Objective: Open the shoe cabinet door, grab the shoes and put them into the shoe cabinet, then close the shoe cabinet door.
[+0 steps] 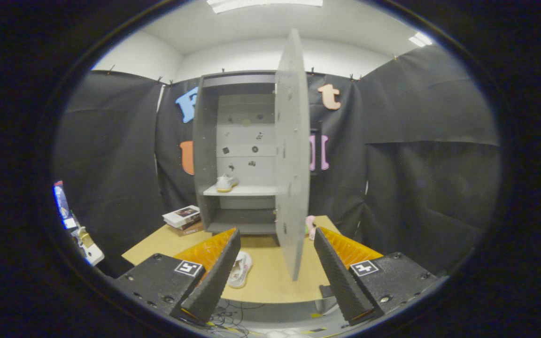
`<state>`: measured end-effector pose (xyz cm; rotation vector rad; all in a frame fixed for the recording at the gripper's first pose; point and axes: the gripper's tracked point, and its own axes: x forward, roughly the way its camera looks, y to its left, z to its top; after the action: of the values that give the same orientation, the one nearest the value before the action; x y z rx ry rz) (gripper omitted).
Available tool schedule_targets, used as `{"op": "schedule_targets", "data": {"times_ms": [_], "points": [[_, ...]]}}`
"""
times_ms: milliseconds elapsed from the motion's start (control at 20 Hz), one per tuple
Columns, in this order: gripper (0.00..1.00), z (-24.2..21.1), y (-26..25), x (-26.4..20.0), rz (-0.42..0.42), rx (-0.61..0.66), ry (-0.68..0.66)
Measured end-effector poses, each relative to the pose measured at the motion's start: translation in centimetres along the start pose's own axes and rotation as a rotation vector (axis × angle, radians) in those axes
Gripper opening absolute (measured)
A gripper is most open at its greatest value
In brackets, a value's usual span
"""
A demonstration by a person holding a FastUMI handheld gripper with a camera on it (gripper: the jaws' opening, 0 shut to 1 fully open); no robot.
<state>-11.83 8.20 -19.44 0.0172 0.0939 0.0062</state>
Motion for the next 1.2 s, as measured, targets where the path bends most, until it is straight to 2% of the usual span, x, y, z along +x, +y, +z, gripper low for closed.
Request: {"op": "schedule_targets", "data": {"times_ms": [350,550,650,850,1050,1200], "points": [[1.0,-11.6,11.8,6.1,0.179,-0.027,0.16],[1.0,-17.5,15.0,12.9,0.201,0.005,0.292],[1.0,-19.5,15.5,17.0,0.195,0.04,0.33],[1.0,-22.8,15.3,24.1,0.158,0.01,0.391],[1.0,-26.8,14.4,29.0,0.105,-0.013,0.481],[1.0,-29.3,14.5,31.0,0.091,-0.027,0.539]]}}
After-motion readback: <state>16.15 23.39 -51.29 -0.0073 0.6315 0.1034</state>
